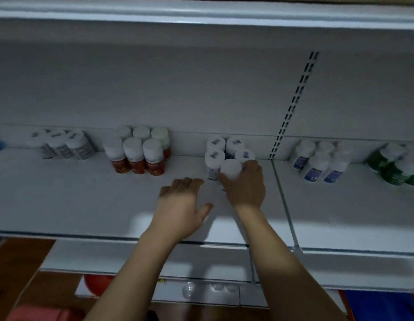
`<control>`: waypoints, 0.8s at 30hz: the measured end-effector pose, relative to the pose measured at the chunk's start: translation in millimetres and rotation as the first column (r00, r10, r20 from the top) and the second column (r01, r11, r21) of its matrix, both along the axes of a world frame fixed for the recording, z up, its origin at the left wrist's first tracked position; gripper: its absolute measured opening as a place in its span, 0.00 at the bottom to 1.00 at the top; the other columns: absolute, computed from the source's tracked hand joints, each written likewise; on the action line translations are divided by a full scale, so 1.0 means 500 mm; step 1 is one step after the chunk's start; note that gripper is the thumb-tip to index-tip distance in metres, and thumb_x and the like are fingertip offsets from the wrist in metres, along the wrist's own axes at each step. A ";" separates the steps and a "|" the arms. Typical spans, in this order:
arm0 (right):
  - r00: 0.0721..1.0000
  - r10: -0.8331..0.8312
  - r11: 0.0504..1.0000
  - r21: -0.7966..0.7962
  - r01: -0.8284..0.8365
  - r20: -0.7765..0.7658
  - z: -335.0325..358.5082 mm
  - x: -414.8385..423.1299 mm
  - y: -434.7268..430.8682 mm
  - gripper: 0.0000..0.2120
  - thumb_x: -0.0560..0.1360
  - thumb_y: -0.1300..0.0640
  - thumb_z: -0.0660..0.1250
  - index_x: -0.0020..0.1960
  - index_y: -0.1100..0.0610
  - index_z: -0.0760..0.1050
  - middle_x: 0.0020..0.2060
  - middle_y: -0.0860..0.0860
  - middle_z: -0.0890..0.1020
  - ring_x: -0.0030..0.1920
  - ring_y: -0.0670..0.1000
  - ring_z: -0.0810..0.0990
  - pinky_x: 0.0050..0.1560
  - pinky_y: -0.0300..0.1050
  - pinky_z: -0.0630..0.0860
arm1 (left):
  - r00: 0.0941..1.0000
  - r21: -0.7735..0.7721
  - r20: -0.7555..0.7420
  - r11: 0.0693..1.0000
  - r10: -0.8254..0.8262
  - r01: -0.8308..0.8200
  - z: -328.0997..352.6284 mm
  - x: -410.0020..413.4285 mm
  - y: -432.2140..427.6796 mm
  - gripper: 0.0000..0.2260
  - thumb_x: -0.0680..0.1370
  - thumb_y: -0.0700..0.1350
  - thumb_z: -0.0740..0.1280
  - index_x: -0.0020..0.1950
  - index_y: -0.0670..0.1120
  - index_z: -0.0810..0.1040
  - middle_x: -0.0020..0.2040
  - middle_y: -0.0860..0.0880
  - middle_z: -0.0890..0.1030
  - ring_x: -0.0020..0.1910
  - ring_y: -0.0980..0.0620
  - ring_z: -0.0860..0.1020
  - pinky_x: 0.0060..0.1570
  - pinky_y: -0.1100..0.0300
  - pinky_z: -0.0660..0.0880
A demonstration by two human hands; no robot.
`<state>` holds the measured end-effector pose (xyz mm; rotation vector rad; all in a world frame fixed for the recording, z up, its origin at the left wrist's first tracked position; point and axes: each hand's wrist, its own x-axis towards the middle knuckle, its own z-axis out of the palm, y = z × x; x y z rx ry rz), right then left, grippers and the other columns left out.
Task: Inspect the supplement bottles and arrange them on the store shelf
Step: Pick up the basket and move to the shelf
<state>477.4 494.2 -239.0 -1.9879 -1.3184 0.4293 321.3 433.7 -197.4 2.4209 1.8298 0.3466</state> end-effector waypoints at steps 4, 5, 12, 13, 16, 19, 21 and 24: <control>1.000 0.022 0.999 0.038 -0.023 0.022 -0.011 -0.012 0.010 0.34 0.69 0.41 0.74 0.63 0.62 0.68 0.59 0.59 0.74 0.57 0.61 0.76 0.54 0.53 0.73 | 0.996 -0.041 0.008 0.995 0.087 -0.086 0.003 0.021 -0.034 0.26 0.76 0.59 0.66 0.71 0.50 0.69 0.65 0.49 0.76 0.64 0.46 0.73 0.59 0.51 0.69; 1.000 0.028 0.998 0.048 -0.029 0.012 -0.010 -0.011 0.010 0.34 0.69 0.41 0.74 0.63 0.62 0.68 0.58 0.59 0.74 0.57 0.62 0.76 0.54 0.53 0.73 | 0.995 -0.040 0.011 0.995 0.097 -0.096 0.002 0.024 -0.042 0.26 0.76 0.60 0.65 0.72 0.51 0.68 0.66 0.50 0.75 0.65 0.47 0.72 0.60 0.52 0.69; 0.963 0.129 0.992 0.035 -0.124 -0.236 -0.032 0.020 -0.067 0.29 0.61 0.40 0.74 0.56 0.54 0.73 0.51 0.51 0.77 0.50 0.54 0.78 0.47 0.50 0.78 | 0.992 -0.061 0.037 0.991 0.121 -0.118 -0.003 0.043 -0.083 0.27 0.78 0.62 0.61 0.74 0.53 0.63 0.70 0.53 0.71 0.69 0.51 0.68 0.63 0.55 0.64; 0.949 0.157 0.987 0.066 -0.144 -0.274 -0.031 0.028 -0.089 0.27 0.62 0.44 0.76 0.55 0.55 0.74 0.50 0.51 0.77 0.48 0.52 0.78 0.45 0.47 0.77 | 0.992 -0.071 0.053 0.991 0.115 -0.111 -0.004 0.050 -0.088 0.28 0.78 0.62 0.62 0.74 0.53 0.62 0.71 0.53 0.70 0.69 0.51 0.67 0.63 0.56 0.64; 0.838 0.226 0.973 0.081 -0.214 -0.497 -0.004 0.064 -0.138 0.19 0.64 0.55 0.80 0.51 0.54 0.77 0.46 0.49 0.82 0.45 0.48 0.82 0.45 0.41 0.78 | 0.986 -0.110 0.137 0.991 0.092 -0.078 0.000 0.073 -0.105 0.32 0.76 0.63 0.64 0.76 0.53 0.59 0.72 0.53 0.68 0.69 0.52 0.66 0.62 0.58 0.64; 0.674 0.274 0.949 0.078 -0.307 -0.686 0.040 0.109 -0.173 0.15 0.68 0.59 0.78 0.53 0.53 0.80 0.45 0.48 0.86 0.46 0.46 0.84 0.49 0.45 0.80 | 0.963 -0.145 0.266 0.989 0.047 -0.008 0.010 0.099 -0.126 0.38 0.74 0.63 0.67 0.77 0.54 0.54 0.72 0.54 0.66 0.68 0.54 0.66 0.58 0.62 0.65; 0.587 0.261 0.951 0.100 -0.292 -0.766 0.070 0.133 -0.193 0.16 0.70 0.61 0.76 0.57 0.55 0.79 0.47 0.51 0.85 0.48 0.49 0.85 0.47 0.44 0.80 | 0.937 -0.144 0.348 0.989 0.009 0.044 0.016 0.114 -0.140 0.41 0.72 0.63 0.69 0.78 0.56 0.51 0.71 0.57 0.65 0.68 0.58 0.65 0.57 0.64 0.65; 0.472 0.246 0.959 0.142 -0.245 -0.846 0.107 0.160 -0.227 0.21 0.67 0.59 0.75 0.59 0.57 0.75 0.49 0.54 0.85 0.47 0.50 0.85 0.43 0.39 0.79 | 0.889 -0.131 0.457 0.985 -0.037 0.109 0.028 0.134 -0.155 0.43 0.71 0.62 0.71 0.77 0.60 0.49 0.69 0.61 0.64 0.66 0.63 0.67 0.60 0.59 0.71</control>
